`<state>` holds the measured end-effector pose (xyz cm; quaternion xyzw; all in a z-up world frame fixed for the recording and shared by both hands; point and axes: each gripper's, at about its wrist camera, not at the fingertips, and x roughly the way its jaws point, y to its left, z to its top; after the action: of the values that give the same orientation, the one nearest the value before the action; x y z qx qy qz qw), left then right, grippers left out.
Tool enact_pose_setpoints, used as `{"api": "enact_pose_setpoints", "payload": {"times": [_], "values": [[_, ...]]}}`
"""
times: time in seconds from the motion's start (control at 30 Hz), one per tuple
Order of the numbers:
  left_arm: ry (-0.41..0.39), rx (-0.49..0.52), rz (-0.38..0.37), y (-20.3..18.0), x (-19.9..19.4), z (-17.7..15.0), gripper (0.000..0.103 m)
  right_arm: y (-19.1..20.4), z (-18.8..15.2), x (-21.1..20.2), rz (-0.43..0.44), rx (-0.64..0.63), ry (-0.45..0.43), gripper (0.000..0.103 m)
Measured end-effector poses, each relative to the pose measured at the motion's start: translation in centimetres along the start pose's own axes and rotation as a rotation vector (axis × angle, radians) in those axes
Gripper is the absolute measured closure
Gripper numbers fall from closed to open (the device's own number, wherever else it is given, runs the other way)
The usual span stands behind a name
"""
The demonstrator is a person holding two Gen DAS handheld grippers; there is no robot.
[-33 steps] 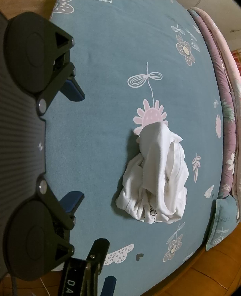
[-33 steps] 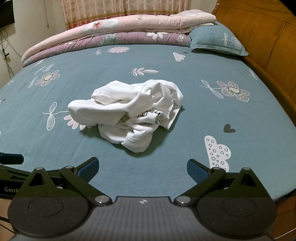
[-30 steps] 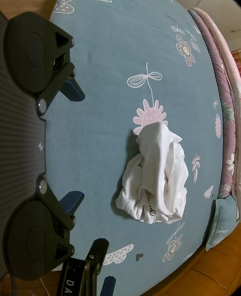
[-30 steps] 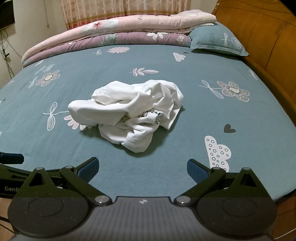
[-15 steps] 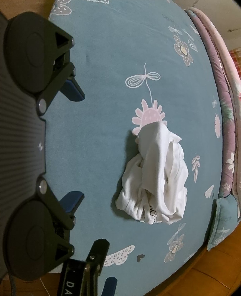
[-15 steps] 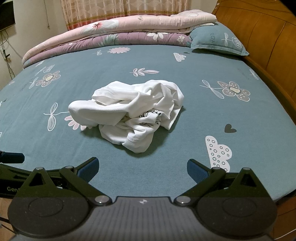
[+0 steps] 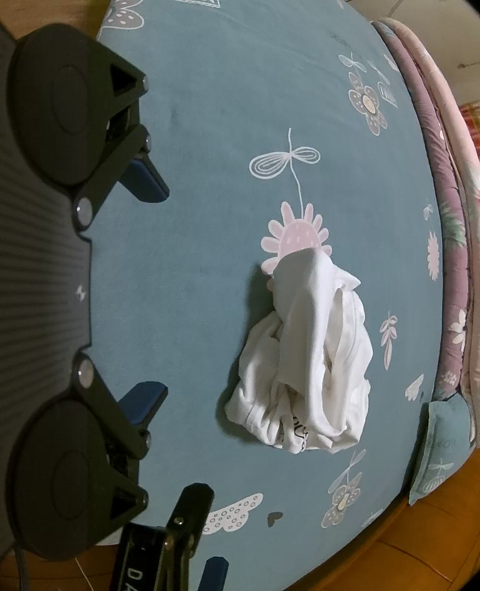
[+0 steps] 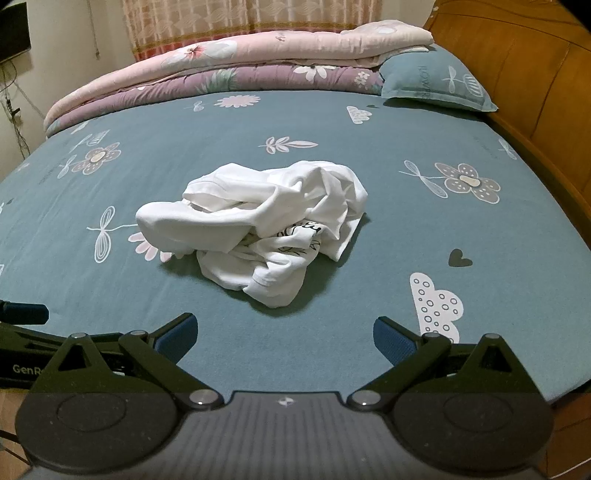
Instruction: Fold clothes
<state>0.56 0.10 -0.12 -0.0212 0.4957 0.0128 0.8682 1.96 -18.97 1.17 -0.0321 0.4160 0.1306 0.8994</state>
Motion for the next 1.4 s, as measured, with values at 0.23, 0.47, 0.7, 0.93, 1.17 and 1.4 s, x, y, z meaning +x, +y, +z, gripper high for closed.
{"api": "enact_pose_setpoints", "payload": {"times": [0.23, 0.47, 0.7, 0.93, 1.17, 1.4], "values": [[0.003, 0.001, 0.005, 0.06, 0.11, 0.11, 0.001, 0.08, 0.07, 0.05, -0.001, -0.001, 0.005, 0.000], [0.003, 0.003, 0.013, 0.04, 0.21, 0.14, 0.001, 0.14, 0.04, 0.15, -0.002, -0.004, 0.009, 0.000], [0.006, 0.006, 0.016, 0.06, 0.29, 0.05, 0.001, 0.25, 0.02, 0.28, 0.000, -0.006, 0.012, 0.000], [0.007, 0.007, 0.018, 0.09, 0.42, 0.03, 0.001, 0.34, 0.00, 0.38, 0.000, -0.007, 0.015, 0.000], [0.009, 0.007, 0.021, 0.13, 0.54, 0.00, 0.001, 0.34, -0.01, 0.45, 0.000, -0.003, 0.019, 0.000], [0.009, 0.002, 0.026, 0.22, 0.56, 0.01, 0.001, 0.36, -0.06, 0.51, 0.005, -0.004, 0.023, 0.000]]}}
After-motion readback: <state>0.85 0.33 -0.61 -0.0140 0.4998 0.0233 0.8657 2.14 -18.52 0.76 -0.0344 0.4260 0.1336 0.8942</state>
